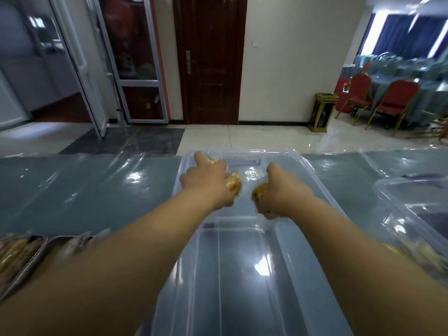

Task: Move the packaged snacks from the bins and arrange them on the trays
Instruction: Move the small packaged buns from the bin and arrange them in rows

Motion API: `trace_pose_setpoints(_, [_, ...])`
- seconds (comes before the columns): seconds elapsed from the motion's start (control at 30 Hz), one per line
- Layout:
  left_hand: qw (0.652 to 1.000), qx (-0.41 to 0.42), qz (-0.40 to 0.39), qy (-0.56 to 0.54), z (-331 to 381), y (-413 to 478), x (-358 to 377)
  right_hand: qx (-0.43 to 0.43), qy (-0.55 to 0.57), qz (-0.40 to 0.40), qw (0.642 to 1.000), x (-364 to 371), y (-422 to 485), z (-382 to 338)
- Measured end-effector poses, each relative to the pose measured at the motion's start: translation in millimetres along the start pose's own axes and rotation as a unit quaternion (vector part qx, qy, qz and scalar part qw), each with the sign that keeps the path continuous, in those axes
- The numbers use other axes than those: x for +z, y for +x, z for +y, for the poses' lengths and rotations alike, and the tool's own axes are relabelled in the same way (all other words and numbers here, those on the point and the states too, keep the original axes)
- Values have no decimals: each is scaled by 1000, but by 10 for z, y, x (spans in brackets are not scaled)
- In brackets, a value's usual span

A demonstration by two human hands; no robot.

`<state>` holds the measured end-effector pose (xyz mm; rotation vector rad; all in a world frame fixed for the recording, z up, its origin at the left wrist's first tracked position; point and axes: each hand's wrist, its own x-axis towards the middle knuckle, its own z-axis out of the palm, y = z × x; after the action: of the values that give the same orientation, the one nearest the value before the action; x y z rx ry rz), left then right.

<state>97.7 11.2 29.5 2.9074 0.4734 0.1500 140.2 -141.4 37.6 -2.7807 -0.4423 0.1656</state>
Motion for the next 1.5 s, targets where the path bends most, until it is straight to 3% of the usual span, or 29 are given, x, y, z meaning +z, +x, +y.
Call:
trace_pose_setpoints(0.2, [988,11,139,-64,-432,-855,-686,-85,96,114,985,-432,-736,-464])
trace_pose_setpoints(0.4, [964,-32,213,-158,-1247,-1804,-834,-184,185,151,953,-252,-1439,-1090])
trace_pose_setpoints(0.73, [934,-117,252,-227,-2874,-3386,-686,-257,234,49,936,780,-2531,-2307])
trace_pose_setpoints(0.93, [918,-160,250,-263,-4154,-4224,-745,-258,251,32,932,1544,-3105,-3285])
trace_pose_setpoints(1.07, [912,-202,241,-262,-4872,-4729,-762,-253,270,-20,929,2077,-3403,-3907])
trace_pose_setpoints(1.37, [875,-289,216,-323,-6170,-5228,-644,-255,263,-107,925,3032,-3597,-5046])
trace_pose_setpoints(1.5, [877,-309,202,-306,-6815,-5218,-631,-245,271,-137,921,3432,-3486,-5540])
